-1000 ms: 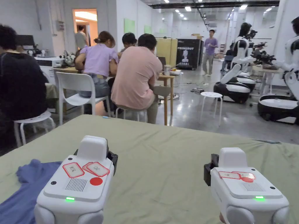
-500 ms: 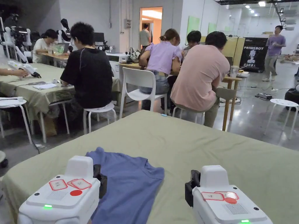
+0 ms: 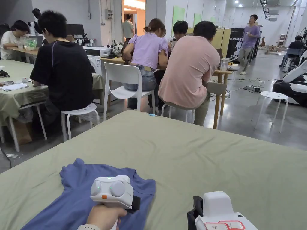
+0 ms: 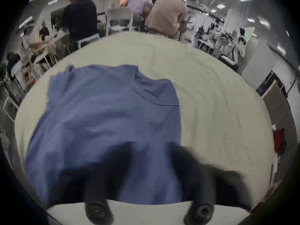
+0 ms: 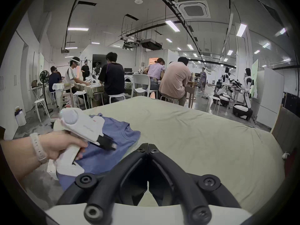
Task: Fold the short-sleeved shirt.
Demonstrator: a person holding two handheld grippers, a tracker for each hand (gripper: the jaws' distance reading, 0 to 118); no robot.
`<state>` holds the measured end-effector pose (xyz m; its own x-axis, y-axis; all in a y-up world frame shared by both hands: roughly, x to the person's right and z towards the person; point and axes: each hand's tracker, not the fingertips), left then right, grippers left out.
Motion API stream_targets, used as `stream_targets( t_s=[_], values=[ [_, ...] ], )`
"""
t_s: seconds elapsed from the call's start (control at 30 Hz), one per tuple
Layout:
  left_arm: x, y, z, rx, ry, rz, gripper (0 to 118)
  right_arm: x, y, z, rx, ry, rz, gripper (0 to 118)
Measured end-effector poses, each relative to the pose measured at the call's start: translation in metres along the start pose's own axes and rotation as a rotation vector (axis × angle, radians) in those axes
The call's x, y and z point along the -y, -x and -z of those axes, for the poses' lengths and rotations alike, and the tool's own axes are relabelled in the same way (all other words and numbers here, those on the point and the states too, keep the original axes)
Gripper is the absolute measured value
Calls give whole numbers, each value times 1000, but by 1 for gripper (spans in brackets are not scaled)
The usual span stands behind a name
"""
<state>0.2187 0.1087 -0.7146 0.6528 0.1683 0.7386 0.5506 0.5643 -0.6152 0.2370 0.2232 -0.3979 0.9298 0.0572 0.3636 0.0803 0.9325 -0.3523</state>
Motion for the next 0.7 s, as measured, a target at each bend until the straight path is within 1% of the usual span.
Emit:
stream_targets(
  t_s=[0.03, 0.07, 0.1, 0.13, 0.17, 0.2, 0.23, 0.27, 0.3, 0.33, 0.37, 0.4, 0.43, 0.53, 0.63, 0.7],
  values=[
    [-1, 0, 10, -14, 1, 3, 105, 1, -3, 5, 0, 7, -4, 0],
    [-1, 0, 19, -27, 4, 9, 118, 4, -4, 8, 5, 15, -9, 0],
    [1, 1, 20, -18, -21, 21, 107, 7, -5, 9, 10, 21, -13, 0],
    [0, 4, 27, -46, -10, 40, 84, 9, -8, 11, 11, 28, -15, 0],
    [4, 6, 32, -60, 26, 59, 66, 11, -12, 12, 14, 35, -13, 0],
    [10, 8, 37, -77, 71, 86, 54, 14, -15, 11, 17, 39, -11, 0],
    [17, 11, 38, -106, 47, 138, 49, 17, -17, 10, 22, 44, -11, 0],
    [18, 13, 32, -52, 4, 143, 35, 18, -20, 9, 28, 49, -10, 0],
    [16, 19, 27, -47, 16, 98, 3, 19, -25, 6, 36, 52, -3, 0],
    [14, 22, 22, -15, 20, 55, 0, 20, -30, 3, 38, 52, 3, 0],
    [13, 28, 15, -18, -5, 11, 0, 20, -32, -3, 47, 51, 10, 0],
    [11, 31, 10, 29, -10, -36, 0, 19, -38, -9, 54, 48, 16, 0],
    [7, 28, -2, 26, -13, -26, 0, 18, -45, -19, 67, 36, 21, 0],
    [-9, -6, -44, -34, -116, 110, 0, 13, -66, -52, 128, 5, 37, 0],
    [-23, -53, -85, 49, -218, 105, 0, 10, -89, -92, 198, -16, 33, 0],
    [-25, -98, -108, 137, -261, 163, 0, 11, -109, -122, 251, -24, 41, 0]
  ],
)
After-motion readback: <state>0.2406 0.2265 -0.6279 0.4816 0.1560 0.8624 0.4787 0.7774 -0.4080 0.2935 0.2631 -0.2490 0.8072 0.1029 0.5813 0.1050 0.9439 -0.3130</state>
